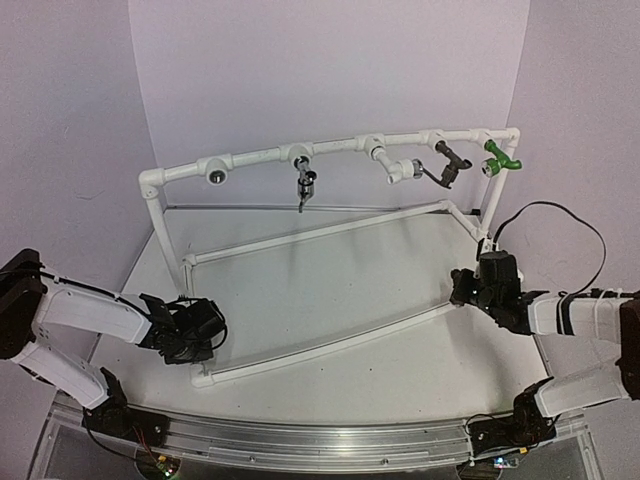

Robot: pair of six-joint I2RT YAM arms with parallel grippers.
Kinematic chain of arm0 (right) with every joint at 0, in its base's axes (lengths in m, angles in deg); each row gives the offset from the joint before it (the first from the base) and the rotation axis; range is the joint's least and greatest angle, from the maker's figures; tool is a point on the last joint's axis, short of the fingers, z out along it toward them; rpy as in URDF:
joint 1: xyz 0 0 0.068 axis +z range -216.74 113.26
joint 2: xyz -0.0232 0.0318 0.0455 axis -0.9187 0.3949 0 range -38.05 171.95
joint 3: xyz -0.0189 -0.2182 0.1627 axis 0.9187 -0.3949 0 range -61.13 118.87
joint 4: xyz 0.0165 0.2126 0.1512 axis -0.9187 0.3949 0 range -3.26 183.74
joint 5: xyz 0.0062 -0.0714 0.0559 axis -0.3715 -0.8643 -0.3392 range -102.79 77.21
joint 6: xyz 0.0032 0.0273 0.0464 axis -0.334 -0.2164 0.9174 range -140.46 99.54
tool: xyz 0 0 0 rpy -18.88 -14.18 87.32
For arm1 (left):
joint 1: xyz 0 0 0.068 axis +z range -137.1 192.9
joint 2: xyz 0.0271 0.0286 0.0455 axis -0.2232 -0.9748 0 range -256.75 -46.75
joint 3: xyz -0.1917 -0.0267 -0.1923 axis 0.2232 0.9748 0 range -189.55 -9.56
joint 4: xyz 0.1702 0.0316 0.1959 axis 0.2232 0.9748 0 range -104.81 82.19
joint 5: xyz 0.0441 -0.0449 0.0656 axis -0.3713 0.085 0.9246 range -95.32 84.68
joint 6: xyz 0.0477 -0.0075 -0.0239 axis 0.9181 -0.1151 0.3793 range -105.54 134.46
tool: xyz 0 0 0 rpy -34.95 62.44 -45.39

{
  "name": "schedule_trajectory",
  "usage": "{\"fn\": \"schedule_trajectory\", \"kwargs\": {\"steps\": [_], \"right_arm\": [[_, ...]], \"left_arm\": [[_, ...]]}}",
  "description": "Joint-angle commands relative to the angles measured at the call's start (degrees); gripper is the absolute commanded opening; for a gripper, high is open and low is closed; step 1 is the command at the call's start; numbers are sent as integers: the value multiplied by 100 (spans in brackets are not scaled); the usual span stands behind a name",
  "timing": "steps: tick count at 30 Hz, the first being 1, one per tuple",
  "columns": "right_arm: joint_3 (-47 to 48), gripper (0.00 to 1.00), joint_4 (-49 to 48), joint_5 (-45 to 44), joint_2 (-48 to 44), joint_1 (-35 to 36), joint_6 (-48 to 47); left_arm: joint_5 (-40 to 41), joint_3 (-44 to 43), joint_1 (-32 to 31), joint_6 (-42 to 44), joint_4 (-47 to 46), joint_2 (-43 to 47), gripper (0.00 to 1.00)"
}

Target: Install the water faucets

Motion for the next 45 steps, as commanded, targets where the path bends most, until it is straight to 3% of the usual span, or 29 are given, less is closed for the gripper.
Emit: {"fn": "schedule_trajectory", "kwargs": {"steps": [1,7,13,17,19,24,26,32,37,45], "right_arm": [[332,0,991,1181,-417,32,-406],[220,0,816,2410,-810,426,-350],[550,0,590,2415,-706,1535,-438],[760,0,357,2404,-377,1865,-379],[846,0,268,2404,-236,1963,-344],[1075,0,211,2387,-4,2190,-365],[1134,0,169,2381,94,2303,-392],[1529,0,198,2272,470,2720,-477],[1984,0,305,2152,699,3181,-620],[2843,0,697,1953,1072,3972,-1016]], "left_arm": [[-3231,-389,-825,494,-1795,-487,26],[-3443,-751,-1135,652,-1893,-817,24],[-3577,-976,-1405,720,-1948,-960,24],[-3535,-1010,-1500,830,-1937,-792,23],[-3395,-974,-1498,895,-1873,-518,29],[-2538,-971,-1495,978,-1361,473,72],[-1945,-1087,-1485,1102,-910,851,81],[-854,-1704,-1114,1583,181,1662,92],[-247,-2197,-787,2027,497,2369,94],[-261,-2892,-588,2628,1005,3090,97]]}}
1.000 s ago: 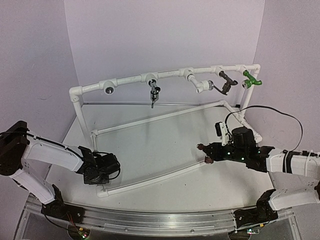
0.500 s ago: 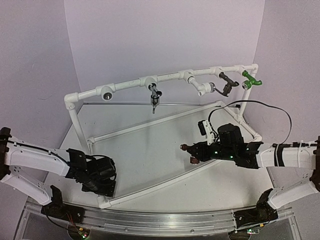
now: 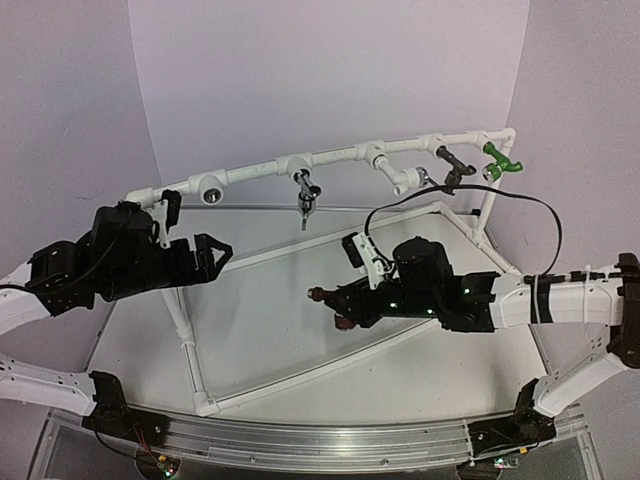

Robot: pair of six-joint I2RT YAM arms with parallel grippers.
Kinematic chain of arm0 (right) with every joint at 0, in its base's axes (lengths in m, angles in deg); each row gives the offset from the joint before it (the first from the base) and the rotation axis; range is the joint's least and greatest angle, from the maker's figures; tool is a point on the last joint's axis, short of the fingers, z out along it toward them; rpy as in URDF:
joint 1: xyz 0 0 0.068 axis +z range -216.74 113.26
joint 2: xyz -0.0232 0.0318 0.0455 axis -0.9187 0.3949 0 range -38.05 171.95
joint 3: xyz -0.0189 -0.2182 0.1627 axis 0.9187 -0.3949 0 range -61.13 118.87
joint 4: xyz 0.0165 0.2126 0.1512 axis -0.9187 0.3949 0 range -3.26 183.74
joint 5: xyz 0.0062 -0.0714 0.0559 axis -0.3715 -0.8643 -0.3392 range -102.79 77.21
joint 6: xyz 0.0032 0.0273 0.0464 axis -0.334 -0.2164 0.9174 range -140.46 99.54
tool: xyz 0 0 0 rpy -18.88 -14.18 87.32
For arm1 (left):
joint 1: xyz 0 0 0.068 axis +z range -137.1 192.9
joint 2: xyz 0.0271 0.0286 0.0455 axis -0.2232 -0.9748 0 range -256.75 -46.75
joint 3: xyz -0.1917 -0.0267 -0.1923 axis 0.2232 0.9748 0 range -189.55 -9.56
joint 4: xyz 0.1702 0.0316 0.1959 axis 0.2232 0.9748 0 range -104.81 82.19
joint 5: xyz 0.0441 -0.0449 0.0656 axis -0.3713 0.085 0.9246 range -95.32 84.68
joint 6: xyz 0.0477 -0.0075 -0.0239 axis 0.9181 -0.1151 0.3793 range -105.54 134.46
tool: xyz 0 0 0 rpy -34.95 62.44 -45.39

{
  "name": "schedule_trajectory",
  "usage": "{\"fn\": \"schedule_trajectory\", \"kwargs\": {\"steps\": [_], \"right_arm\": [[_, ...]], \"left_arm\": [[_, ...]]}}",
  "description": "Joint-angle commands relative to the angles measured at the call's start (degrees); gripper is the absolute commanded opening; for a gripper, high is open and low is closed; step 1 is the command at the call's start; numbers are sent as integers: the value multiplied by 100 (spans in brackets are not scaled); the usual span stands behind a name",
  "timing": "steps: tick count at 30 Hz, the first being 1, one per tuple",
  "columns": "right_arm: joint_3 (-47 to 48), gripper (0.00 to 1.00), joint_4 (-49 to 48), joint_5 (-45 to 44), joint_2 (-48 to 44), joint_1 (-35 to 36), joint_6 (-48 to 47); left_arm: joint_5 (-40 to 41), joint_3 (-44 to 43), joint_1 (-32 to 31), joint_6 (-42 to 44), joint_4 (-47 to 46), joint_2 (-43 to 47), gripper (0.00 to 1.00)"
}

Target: Install the water faucets

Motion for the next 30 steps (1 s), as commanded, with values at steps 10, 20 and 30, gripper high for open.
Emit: {"fn": "schedule_trajectory", "kwargs": {"steps": [10,20,30], "right_arm": [[1103,0,69,97,432,395,-479],[1956,0,106,242,787,649,-681],[2806,0,365,112,1318,1051,-886]], "left_arm": [[-754,-1221,21,1562,621,914,96],[287,-2419,24,1541,1087,813,93],[2016,-4136,22,2070,1994,-604,90]]}}
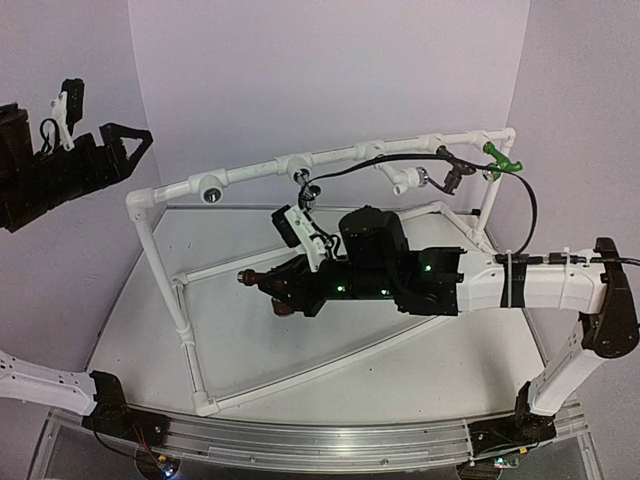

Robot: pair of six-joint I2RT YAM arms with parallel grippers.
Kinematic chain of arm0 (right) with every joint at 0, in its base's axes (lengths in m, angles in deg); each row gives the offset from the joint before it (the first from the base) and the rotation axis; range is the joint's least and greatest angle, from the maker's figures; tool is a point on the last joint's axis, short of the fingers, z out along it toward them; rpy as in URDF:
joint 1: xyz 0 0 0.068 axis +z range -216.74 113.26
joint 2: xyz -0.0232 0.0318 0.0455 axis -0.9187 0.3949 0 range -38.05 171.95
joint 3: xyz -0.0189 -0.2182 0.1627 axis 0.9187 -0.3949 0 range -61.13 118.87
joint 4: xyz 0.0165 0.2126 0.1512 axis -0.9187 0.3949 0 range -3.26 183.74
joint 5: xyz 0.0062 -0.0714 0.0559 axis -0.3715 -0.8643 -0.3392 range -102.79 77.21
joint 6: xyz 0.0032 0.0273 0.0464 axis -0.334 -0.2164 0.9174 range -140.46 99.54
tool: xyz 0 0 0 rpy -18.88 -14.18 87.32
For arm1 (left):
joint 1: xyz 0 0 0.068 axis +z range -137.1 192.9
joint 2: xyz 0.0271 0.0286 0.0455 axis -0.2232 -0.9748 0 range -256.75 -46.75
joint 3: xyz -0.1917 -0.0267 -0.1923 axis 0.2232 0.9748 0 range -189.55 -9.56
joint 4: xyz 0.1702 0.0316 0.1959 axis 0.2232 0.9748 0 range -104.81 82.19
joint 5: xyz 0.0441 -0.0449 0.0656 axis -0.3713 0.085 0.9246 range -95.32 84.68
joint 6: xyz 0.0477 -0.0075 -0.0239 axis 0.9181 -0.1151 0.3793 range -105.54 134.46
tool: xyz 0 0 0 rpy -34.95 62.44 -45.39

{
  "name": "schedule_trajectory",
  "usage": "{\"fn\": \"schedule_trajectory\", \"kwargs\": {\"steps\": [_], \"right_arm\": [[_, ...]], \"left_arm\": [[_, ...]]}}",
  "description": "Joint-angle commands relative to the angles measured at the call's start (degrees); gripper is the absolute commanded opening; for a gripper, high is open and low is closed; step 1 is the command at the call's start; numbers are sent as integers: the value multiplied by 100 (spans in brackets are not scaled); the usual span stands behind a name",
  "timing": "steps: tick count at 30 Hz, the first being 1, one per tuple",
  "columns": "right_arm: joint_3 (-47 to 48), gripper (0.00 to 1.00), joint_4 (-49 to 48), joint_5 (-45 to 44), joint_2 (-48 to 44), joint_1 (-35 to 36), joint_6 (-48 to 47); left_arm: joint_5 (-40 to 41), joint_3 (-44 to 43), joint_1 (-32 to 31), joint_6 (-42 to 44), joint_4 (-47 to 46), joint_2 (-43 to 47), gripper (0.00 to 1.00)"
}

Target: Install the water faucets

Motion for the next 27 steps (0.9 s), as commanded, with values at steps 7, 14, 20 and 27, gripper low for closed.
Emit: {"fn": "schedule_trajectory", "kwargs": {"steps": [7,14,20,27], "right_arm": [[823,0,37,-99,340,297,-246],[1376,0,178,-895,619,538,-419],[1794,0,301,-2525,762,723,-498],[2599,0,791,-4532,1128,1313,-2101]], "left_arm": [[168,-1367,291,874,725,-1164,96],[-2274,-1340,2395,1130,564,-1637,97],[-4907,-887,3837,1075,-35,-1643,92],[-6295,-579,4393,1155,-297,-1797,92]]}}
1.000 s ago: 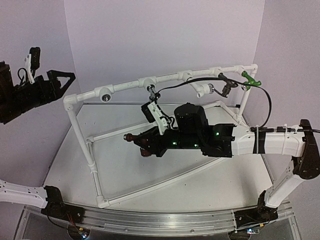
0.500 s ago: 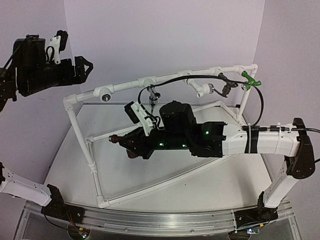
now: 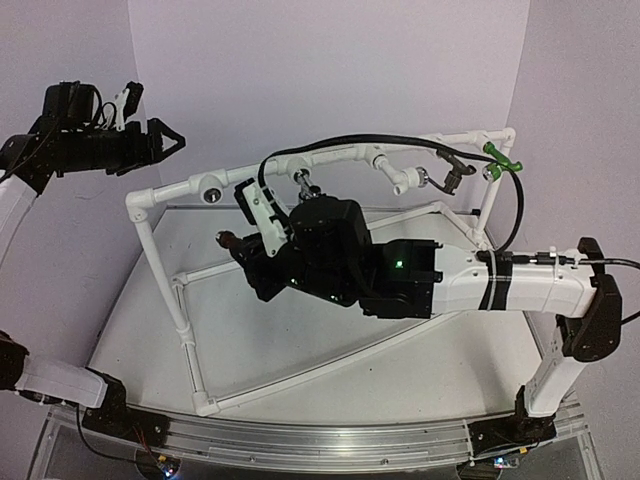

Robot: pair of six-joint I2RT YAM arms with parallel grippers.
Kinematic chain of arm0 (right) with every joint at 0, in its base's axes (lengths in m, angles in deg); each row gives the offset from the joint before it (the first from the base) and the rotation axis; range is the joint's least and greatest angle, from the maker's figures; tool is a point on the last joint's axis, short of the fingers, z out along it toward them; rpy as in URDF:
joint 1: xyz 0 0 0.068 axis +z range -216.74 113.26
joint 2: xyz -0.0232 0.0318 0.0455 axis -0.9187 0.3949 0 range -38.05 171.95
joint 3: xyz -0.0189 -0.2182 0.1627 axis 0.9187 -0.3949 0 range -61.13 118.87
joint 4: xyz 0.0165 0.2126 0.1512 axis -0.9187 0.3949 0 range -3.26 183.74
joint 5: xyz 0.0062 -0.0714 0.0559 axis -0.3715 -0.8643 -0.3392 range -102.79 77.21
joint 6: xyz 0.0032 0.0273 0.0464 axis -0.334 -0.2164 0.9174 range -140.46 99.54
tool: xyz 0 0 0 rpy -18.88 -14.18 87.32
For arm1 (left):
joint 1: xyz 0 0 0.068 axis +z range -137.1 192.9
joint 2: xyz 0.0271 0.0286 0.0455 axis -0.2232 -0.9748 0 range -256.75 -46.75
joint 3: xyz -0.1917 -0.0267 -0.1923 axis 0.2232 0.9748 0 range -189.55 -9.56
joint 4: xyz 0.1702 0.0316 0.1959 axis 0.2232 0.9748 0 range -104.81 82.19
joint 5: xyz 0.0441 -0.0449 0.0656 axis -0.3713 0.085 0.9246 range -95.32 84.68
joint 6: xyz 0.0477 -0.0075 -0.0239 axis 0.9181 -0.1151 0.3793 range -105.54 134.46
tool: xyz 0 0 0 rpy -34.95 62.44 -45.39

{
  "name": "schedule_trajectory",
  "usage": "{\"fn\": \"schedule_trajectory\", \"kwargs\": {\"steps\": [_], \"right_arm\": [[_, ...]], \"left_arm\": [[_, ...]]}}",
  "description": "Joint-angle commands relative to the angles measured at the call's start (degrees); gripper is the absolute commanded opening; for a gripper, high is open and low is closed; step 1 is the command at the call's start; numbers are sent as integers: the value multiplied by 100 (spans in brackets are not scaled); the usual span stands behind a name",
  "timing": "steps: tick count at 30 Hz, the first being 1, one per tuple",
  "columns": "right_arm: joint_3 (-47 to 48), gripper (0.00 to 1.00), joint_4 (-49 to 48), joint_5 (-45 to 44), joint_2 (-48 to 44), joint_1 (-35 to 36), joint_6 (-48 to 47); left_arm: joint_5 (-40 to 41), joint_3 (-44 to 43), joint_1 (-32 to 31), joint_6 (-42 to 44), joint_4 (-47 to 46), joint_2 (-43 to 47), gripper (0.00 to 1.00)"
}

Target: Install the water faucets

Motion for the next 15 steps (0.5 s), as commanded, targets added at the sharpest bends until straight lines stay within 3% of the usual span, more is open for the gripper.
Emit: {"fn": "schedule_trajectory", "kwargs": {"steps": [1,5,15], "right_arm": [[791,0,188,-1919,338,439,-1564],[1328,0,240,-2852,691,610,-3081],[2170,0,106,-3424,1295,652,-4556]], "left_arm": [[-1333,160,236,133,-445,-33,92],[-1577,347,247,202,-485,-91,91],[-2288,953,246,254,-704,59,83]]}}
